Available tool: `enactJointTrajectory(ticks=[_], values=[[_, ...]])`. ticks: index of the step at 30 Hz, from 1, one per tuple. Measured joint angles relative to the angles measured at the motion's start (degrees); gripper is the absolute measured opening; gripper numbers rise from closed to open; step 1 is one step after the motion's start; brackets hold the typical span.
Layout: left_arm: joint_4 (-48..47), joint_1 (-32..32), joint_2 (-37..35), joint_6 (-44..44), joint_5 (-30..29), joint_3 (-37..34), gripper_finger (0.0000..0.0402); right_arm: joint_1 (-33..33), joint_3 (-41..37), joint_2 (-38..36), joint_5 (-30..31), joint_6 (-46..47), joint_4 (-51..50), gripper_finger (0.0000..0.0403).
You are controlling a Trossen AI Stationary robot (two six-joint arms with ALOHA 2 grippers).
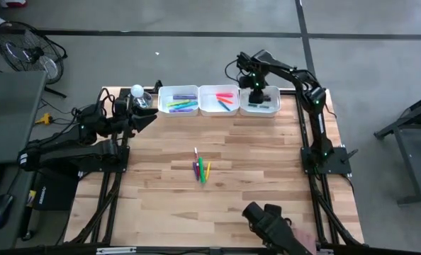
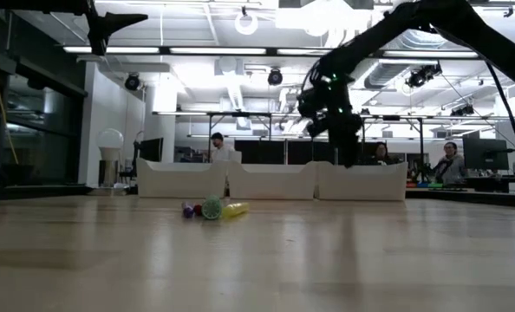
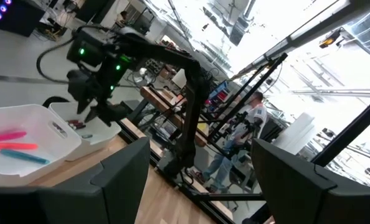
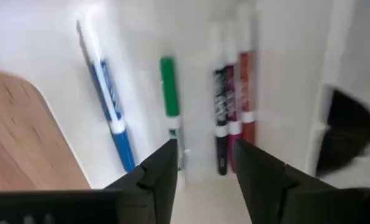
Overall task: Pick & Place Markers
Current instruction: Put the yellow pen into the middle white bin
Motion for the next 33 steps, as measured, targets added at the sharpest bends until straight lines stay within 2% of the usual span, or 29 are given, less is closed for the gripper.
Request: enactJointTrajectory(ticks=[9, 12, 16, 24, 29, 33], values=[[0.0, 0.0, 0.0, 0.3, 1.8, 0.0, 0.0275, 1.6, 10.7, 0.0, 0.7, 11.8, -2.3, 0.0187], [0.0, 0.0, 0.0, 0.4, 3.0, 0.0, 0.0275, 2.1, 13.2, 0.0, 1.5, 20.3, -2.8, 0.0199], [0.0, 0.0, 0.0, 0.9, 4.8, 0.0, 0.0275, 2.6, 15.5, 0.0, 3.6, 36.2, -3.5, 0.0209], [-0.1, 0.0, 0.0, 1.3, 9.1, 0.0, 0.0275, 3.8, 16.1, 0.0, -5.8, 53.4, -4.5, 0.0213], [0.0, 0.0, 0.0, 1.3, 11.7, 0.0, 0.0275, 6.4, 16.1, 0.0, -7.0, 58.7, -4.5, 0.0213], [-0.1, 0.0, 0.0, 1.3, 14.3, 0.0, 0.0275, 9.4, 16.1, 0.0, -11.6, 60.5, -4.5, 0.0213]])
